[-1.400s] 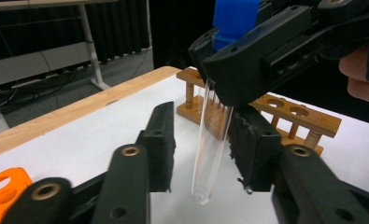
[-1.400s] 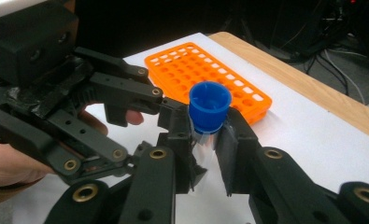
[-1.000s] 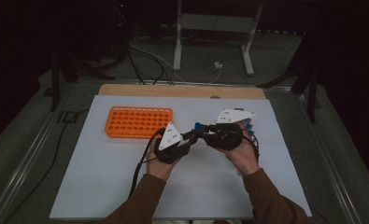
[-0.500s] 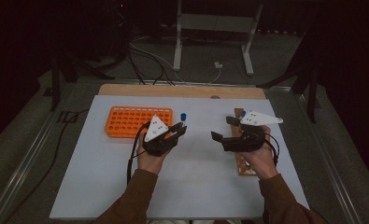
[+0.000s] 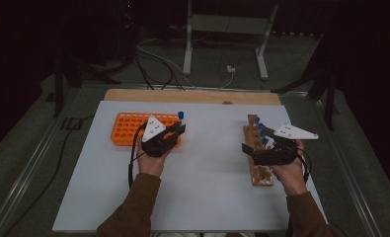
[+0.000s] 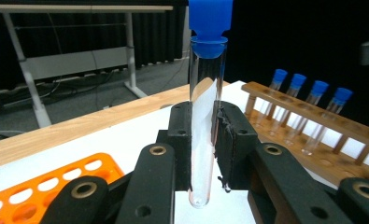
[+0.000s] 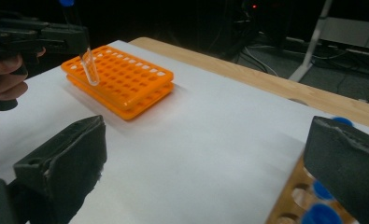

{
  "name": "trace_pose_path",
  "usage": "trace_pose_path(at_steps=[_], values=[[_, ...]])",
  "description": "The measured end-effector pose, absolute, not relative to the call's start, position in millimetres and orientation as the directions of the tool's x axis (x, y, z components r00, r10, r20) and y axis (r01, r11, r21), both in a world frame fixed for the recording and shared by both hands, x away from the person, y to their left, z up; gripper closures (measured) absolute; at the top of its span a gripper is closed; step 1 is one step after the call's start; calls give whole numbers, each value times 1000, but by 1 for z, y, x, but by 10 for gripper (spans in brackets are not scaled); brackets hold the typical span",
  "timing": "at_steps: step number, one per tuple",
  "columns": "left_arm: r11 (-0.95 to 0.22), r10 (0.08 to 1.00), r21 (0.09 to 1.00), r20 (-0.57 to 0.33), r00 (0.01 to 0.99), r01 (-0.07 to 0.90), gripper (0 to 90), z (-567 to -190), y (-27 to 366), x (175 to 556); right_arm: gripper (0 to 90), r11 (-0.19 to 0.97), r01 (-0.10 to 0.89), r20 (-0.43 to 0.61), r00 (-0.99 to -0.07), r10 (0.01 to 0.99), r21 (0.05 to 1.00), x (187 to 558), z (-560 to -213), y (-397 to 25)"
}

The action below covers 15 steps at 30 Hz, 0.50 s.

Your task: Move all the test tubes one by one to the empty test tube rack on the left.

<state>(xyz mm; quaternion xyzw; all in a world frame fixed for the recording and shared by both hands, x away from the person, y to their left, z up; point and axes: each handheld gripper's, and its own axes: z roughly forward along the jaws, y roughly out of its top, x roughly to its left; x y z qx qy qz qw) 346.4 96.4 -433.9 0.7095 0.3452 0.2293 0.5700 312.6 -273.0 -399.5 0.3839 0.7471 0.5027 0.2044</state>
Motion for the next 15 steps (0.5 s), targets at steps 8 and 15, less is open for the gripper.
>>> trace_pose_path(at_steps=[8,15], values=[[-125,776,959,-64,628,253,781,-444,99,359,0,157,369,104,-597,795,916,308,-402,-289],[-103,807,954,-85,584,281,781,-457,102,370,1,141,364,113,-593,797,921,305,-403,-296]])
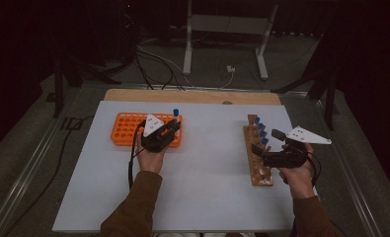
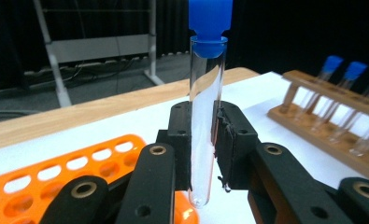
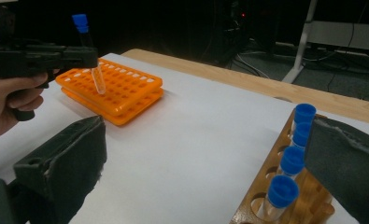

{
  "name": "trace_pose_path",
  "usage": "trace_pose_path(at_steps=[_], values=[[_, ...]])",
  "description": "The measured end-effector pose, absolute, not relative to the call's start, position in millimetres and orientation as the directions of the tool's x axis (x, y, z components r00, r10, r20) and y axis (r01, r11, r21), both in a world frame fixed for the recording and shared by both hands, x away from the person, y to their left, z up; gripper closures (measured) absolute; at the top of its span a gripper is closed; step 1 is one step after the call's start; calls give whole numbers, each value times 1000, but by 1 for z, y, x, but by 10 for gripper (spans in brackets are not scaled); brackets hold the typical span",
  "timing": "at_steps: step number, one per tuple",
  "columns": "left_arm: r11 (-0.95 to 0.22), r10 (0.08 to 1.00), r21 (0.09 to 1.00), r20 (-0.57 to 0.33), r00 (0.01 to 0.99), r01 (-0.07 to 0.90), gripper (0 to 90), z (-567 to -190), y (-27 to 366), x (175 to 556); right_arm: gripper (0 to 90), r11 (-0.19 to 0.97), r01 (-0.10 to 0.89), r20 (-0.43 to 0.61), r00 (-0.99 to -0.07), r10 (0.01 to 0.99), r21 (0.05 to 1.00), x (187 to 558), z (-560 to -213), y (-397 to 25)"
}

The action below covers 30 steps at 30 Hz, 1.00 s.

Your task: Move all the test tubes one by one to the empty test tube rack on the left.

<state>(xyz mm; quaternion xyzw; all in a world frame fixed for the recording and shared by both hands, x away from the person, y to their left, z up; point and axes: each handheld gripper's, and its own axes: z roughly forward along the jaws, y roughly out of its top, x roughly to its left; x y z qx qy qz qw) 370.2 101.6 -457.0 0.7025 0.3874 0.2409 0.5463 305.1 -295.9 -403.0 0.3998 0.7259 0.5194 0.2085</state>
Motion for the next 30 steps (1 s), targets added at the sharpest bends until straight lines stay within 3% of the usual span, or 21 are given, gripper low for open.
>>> trace_pose_path(at_steps=[11,30], values=[[-119,842,926,-97,531,358,781,-487,104,384,1,143,358,110,-601,792,923,304,-402,-297],[-267,839,871,-1,544,413,783,-504,96,382,1,147,358,114,-612,782,922,304,-405,-296]])
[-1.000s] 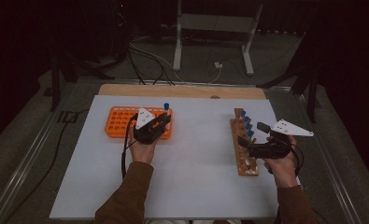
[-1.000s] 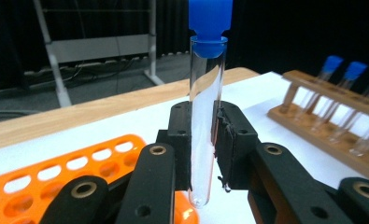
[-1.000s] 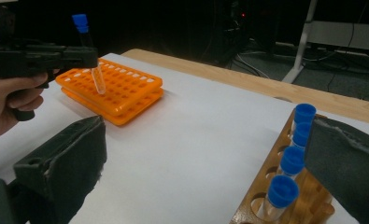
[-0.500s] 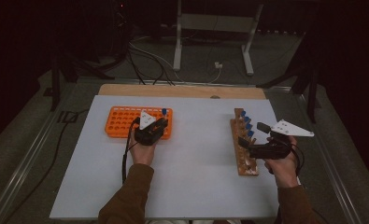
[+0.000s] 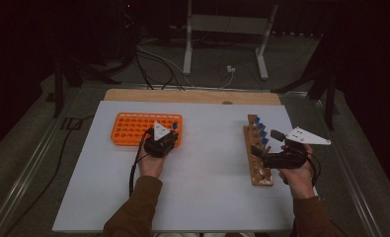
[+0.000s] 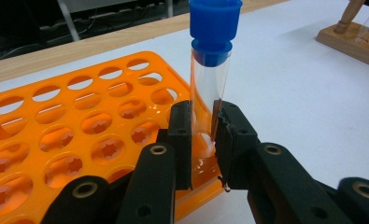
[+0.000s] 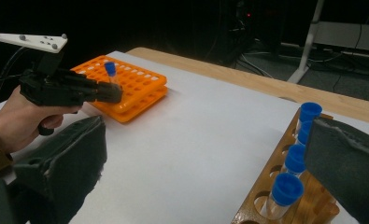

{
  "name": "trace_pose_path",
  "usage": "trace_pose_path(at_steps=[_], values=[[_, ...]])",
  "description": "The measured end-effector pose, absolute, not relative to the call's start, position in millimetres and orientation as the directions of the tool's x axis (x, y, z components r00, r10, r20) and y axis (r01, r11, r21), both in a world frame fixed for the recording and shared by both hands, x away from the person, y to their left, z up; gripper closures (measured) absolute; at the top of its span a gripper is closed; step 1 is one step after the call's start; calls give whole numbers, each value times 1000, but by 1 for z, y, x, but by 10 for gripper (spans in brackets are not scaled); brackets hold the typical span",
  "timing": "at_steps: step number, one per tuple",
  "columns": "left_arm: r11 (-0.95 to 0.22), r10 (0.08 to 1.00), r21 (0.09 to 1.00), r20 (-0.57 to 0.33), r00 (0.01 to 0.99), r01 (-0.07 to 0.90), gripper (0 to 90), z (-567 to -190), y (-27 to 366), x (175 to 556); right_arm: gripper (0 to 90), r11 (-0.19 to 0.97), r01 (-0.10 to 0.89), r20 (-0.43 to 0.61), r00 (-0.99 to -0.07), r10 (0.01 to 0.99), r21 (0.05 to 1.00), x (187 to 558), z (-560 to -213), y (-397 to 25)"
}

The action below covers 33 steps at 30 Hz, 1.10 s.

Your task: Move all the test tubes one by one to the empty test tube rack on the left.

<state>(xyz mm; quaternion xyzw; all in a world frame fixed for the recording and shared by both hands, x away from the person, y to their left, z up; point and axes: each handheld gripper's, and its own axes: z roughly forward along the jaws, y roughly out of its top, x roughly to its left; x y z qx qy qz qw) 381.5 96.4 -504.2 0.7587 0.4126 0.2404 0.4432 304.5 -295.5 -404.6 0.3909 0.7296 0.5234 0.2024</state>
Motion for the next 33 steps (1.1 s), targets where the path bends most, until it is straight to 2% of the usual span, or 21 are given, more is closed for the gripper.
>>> trace_pose_path(at_steps=[3,12,20,26,30,33], values=[[-257,838,871,-15,545,419,773,-504,98,382,1,147,359,114,-612,782,922,305,-405,-296],[-200,836,886,-68,545,417,527,-496,103,378,1,137,364,123,-606,786,921,306,-406,-298],[-129,822,894,-146,551,428,412,-481,114,369,1,136,366,124,-604,787,921,307,-408,-297],[-98,815,901,-170,554,422,222,-469,120,354,1,131,373,130,-599,790,919,308,-412,-296],[-84,812,915,-167,560,395,135,-461,127,341,1,130,376,132,-595,793,917,310,-414,-296],[-74,822,922,-160,547,381,37,-456,131,332,1,134,379,129,-592,795,916,310,-415,-296]])
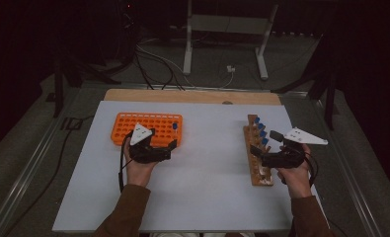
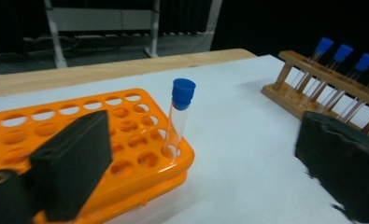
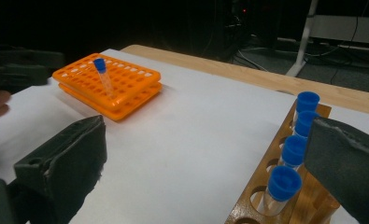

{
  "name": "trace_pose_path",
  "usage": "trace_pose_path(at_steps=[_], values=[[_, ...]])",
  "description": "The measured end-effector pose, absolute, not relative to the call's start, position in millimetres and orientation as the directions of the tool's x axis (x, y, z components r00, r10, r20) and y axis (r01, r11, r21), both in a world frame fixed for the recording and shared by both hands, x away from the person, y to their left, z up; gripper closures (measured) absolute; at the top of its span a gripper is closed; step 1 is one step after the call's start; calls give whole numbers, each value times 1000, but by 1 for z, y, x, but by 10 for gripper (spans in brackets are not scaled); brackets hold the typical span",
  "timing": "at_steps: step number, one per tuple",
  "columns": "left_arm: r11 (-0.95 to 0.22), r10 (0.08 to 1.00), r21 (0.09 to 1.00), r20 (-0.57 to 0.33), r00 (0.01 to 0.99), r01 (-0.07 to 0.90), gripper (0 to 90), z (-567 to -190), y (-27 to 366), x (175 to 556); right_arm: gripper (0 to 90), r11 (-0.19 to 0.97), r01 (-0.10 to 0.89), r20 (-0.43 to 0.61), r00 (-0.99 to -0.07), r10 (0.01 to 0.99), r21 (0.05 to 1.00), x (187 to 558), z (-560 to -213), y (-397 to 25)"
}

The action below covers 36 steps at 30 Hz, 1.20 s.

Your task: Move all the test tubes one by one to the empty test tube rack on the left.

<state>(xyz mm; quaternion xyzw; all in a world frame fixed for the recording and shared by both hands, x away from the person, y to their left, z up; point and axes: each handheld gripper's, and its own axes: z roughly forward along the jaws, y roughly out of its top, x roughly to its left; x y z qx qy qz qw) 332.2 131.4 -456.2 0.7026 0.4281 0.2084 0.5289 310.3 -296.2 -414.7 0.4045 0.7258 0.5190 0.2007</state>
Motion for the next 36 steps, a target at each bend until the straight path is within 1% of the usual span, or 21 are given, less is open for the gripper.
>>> trace_pose_path(at_steps=[2,5,8,11,14,16,19,21,22,23,24,27,29,32,33,34,36], values=[[-73,828,927,-149,541,368,10,-454,134,327,1,132,378,129,-590,797,916,311,-415,-297],[-80,846,934,-122,518,350,7,-450,137,320,1,135,375,120,-582,804,917,312,-417,-298],[-66,845,936,-132,518,347,7,-449,141,317,1,162,377,91,-571,816,912,312,-419,-298],[-49,845,936,-148,514,349,7,-448,144,314,1,172,386,86,-567,819,907,314,-422,-299],[-51,852,936,-141,504,349,7,-448,146,311,2,184,396,78,-561,824,900,315,-425,-299],[-46,852,936,-146,502,350,7,-448,147,310,27,180,409,94,-566,819,895,317,-428,-301],[-36,850,933,-159,501,357,7,-449,147,311,39,189,427,96,-563,821,884,320,-433,-303],[-39,848,931,-161,504,362,8,-450,145,312,82,198,448,85,-537,839,872,322,-439,-305],[-42,848,931,-159,505,363,8,-450,145,312,82,198,448,85,-537,839,872,322,-439,-305],[-45,848,930,-157,507,364,8,-451,144,312,123,203,457,82,-530,844,866,324,-441,-306],[-46,847,930,-157,508,364,8,-451,144,312,188,209,464,74,-521,850,861,325,-442,-306],[-45,845,930,-160,511,365,8,-451,143,312,434,248,468,40,-524,850,848,325,-447,-306],[-43,845,930,-161,510,365,8,-451,143,312,532,269,465,13,-518,855,844,325,-450,-306],[-42,845,930,-162,510,365,8,-451,143,312,649,282,459,-13,-507,862,842,326,-453,-304],[-40,845,930,-164,508,366,8,-451,144,313,704,283,459,-20,-498,867,842,327,-454,-303],[-39,846,929,-166,506,369,8,-451,143,313,704,283,459,-20,-498,867,842,327,-454,-303],[-40,846,927,-166,507,372,8,-452,143,313,750,276,457,-19,-491,871,846,328,-455,-303]])
